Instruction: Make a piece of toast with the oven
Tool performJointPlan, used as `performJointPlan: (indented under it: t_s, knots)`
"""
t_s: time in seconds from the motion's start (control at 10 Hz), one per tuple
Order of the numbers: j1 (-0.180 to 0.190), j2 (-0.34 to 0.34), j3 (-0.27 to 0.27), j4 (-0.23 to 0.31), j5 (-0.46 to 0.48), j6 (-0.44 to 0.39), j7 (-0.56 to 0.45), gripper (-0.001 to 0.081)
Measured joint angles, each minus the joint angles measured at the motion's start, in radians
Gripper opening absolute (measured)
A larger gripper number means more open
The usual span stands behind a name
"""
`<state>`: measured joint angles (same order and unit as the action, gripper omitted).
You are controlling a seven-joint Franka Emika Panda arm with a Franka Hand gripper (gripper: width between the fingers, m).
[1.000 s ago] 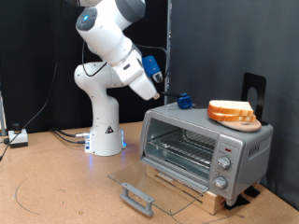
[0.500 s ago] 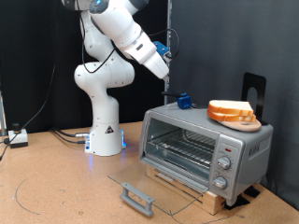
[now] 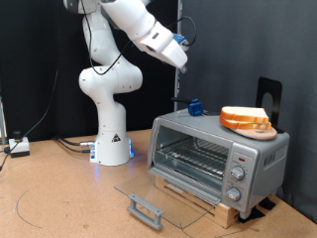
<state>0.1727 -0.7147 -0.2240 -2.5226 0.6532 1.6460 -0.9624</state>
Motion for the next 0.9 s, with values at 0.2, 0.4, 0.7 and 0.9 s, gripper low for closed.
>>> performJointPlan:
  t_s: [0.2,0.4,0.7,0.9]
  knots:
    - [-0.007,-0.077,0.063,-0.028,-0.004,0.017,0.093,0.0807]
    - [-0.027,-0.174,0.152,-0.074,-0.002,0.086,0.208,0.0807]
    - [-0.053,-0.232,0.186,-0.115,-0.002,0.119,0.242,0.0807]
    - [-0.069,-0.293,0.232,-0.156,-0.013,0.133,0.295,0.0807]
